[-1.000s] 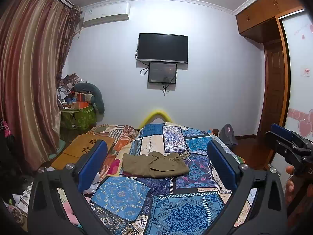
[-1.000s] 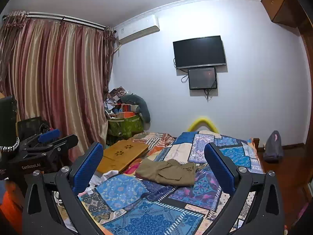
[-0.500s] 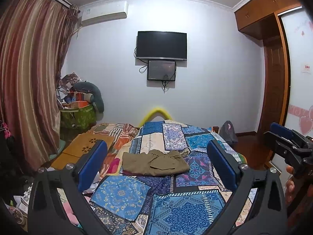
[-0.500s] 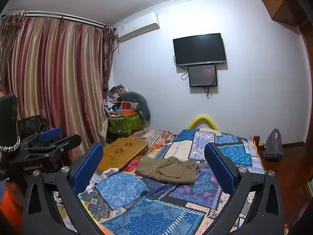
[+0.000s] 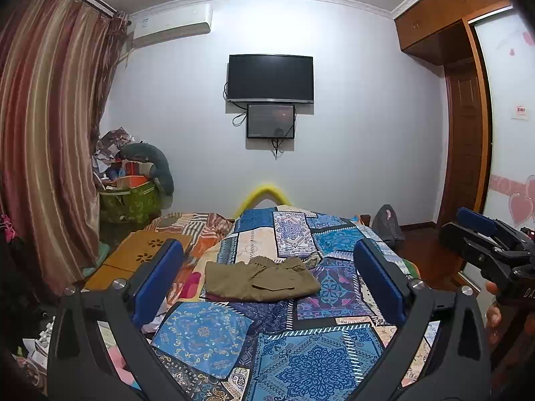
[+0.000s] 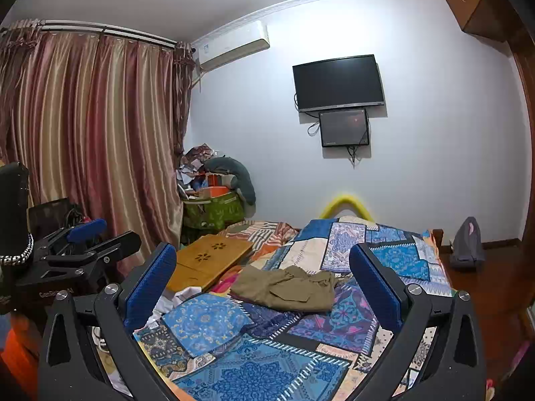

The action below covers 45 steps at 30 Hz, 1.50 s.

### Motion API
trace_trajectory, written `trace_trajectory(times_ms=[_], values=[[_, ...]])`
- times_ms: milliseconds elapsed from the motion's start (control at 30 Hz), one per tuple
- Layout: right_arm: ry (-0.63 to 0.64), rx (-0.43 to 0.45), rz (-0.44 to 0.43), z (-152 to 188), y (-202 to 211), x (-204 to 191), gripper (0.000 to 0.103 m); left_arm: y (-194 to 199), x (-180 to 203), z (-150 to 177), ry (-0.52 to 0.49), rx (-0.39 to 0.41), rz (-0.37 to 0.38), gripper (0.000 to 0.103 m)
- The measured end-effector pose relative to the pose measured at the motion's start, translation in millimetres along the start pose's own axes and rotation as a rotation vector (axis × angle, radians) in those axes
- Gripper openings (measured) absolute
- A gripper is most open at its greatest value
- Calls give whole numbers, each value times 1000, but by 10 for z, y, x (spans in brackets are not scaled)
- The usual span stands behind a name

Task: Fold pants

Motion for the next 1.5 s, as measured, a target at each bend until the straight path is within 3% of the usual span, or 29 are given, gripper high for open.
trace_trajectory(times_ms=[1500], values=[[-19, -15, 20, 18, -71, 54, 103, -107, 33, 36, 5, -30, 84, 103]])
Point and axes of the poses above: each gripper's, at about its wrist camera, not at the fingertips, and y roughly against the way its jaws point, x to its right, z to its underside, the point moved 3 cm from there along -y, roughly the way its jaws point, and after that the axes turned 12 degrees about -y, right-handed, at the moved point
